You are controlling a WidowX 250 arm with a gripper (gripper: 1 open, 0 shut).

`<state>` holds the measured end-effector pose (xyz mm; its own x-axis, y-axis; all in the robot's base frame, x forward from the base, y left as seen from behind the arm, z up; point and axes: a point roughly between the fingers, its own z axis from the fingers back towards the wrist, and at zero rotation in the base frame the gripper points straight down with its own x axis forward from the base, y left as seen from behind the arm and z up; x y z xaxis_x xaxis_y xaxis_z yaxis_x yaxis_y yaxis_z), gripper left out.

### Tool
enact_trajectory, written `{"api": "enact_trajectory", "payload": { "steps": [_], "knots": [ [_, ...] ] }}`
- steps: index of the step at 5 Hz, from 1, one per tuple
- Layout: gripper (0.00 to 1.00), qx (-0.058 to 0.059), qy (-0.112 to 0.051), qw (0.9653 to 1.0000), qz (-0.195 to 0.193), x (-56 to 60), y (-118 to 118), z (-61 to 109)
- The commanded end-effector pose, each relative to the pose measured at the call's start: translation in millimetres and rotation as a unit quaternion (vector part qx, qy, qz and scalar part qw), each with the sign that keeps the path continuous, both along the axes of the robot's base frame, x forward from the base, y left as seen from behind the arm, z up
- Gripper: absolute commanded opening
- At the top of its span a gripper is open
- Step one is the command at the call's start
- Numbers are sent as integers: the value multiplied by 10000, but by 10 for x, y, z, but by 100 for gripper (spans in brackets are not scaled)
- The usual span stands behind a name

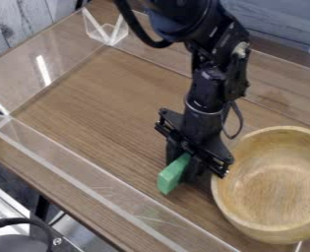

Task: Put the green block in the brown bowl

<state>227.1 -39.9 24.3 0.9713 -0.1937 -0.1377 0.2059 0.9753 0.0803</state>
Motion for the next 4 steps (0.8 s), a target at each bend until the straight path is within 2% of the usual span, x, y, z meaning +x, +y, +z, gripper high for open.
{"api": "enact_trajectory", "payload": {
  "steps": [1,2,4],
  "knots": [
    [0,-142,-325,9993,-101,102,-21,96],
    [0,-258,-388,9988,-167,117,-25,76],
    [0,-351,-130,9991,-184,57,19,95]
  ]
}}
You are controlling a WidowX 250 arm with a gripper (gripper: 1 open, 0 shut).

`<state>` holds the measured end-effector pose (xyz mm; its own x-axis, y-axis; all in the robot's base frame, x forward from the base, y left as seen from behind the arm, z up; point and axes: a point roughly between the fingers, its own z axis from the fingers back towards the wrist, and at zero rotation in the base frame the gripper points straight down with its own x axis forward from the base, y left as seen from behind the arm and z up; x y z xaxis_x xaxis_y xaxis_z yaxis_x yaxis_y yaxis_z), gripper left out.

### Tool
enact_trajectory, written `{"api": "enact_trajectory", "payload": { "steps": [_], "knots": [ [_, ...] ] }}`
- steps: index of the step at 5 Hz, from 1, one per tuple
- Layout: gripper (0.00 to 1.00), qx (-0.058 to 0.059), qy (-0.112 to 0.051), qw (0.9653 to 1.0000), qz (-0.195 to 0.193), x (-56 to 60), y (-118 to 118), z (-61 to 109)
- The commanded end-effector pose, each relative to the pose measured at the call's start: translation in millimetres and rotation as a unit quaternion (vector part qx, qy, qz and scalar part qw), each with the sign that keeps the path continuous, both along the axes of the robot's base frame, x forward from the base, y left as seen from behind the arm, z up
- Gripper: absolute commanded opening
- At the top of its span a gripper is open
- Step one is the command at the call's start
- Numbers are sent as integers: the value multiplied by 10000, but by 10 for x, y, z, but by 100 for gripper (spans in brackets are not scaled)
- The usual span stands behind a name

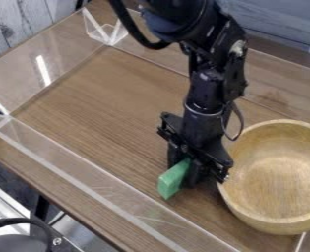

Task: Put the green block in the brown bowl

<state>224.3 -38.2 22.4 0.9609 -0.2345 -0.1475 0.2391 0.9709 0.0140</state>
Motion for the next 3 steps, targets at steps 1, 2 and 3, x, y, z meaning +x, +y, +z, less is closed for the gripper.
{"api": "enact_trajectory", "payload": {
  "steps": [1,2,3],
  "knots": [
    [0,-83,-295,9994,153,138,14,295],
    [0,-104,-506,9975,478,361,30,621],
    [0,-158,-783,9957,466,477,81,894]
  ]
}}
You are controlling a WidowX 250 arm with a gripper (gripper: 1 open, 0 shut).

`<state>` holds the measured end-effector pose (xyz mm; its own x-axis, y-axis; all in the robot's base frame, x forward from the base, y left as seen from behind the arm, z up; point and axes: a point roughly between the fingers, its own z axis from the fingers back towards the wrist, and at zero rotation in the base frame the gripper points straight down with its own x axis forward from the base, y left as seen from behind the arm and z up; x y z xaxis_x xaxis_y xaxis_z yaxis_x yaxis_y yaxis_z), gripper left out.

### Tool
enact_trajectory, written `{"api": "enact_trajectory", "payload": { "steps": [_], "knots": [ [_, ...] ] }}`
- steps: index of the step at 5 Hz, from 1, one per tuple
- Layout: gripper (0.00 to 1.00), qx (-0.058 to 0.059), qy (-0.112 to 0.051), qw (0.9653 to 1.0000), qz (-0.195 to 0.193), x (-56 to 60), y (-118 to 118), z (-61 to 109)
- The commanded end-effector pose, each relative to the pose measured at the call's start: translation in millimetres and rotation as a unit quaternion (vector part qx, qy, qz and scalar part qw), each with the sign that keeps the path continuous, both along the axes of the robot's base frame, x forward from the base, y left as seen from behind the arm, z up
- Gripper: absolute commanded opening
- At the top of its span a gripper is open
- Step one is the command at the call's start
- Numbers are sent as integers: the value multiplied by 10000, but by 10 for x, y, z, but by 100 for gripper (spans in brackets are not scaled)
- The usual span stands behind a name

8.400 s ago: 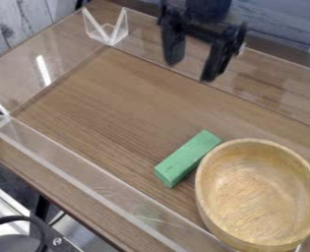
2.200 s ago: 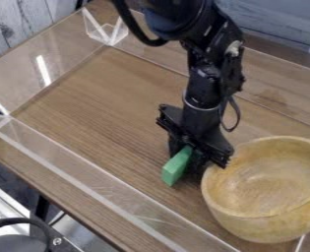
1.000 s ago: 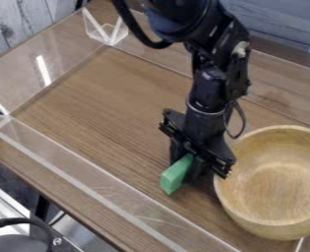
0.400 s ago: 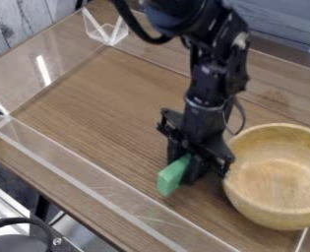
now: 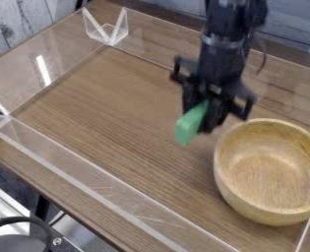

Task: Put the green block in the brown bowl

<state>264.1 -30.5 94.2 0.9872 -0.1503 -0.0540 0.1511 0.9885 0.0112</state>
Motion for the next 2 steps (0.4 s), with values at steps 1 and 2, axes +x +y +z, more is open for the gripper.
{"api": "enact_trajectory", "payload": {
  "steps": [1,2],
  "knots": [
    [0,-64,-480,9988,-30,82,45,248],
    [0,-245,-423,9988,18,-31,13,172]
  ]
}}
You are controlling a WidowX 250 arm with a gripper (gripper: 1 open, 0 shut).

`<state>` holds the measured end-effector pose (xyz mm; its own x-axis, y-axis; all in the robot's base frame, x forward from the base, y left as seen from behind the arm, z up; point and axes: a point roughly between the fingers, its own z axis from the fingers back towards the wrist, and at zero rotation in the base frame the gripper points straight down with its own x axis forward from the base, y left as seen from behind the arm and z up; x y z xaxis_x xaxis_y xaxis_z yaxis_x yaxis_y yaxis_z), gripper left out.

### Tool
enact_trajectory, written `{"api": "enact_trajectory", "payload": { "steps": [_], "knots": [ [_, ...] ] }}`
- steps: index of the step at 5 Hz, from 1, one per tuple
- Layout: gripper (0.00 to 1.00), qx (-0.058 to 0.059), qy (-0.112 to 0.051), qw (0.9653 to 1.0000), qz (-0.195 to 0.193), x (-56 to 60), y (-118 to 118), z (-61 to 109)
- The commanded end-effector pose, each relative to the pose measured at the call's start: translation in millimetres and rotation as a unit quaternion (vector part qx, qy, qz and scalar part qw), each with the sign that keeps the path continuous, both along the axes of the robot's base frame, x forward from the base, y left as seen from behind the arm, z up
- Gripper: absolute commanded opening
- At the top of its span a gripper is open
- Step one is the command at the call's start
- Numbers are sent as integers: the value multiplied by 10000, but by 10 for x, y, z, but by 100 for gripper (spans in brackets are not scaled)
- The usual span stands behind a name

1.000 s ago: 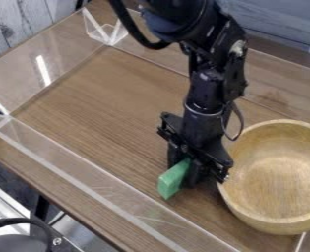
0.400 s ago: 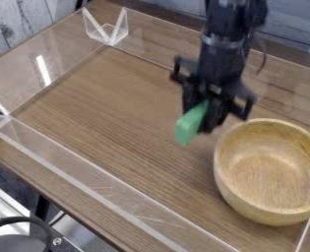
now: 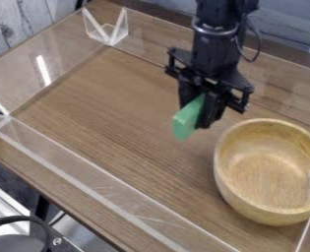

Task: Put the green block in the brown bowl

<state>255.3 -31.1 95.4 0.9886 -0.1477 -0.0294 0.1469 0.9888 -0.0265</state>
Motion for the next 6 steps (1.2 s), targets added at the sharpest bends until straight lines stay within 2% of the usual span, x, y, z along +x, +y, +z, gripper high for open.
{"api": "enact_trajectory", "payload": {
  "steps": [1,3,5,6],
  "knots": [
    [0,-235,-267,9994,55,-24,-8,62],
    [0,-10,-104,9991,-411,22,-111,143],
    [0,10,-19,9995,-307,11,-302,-133],
    [0,103,-24,9999,-40,207,-12,23]
  ]
}}
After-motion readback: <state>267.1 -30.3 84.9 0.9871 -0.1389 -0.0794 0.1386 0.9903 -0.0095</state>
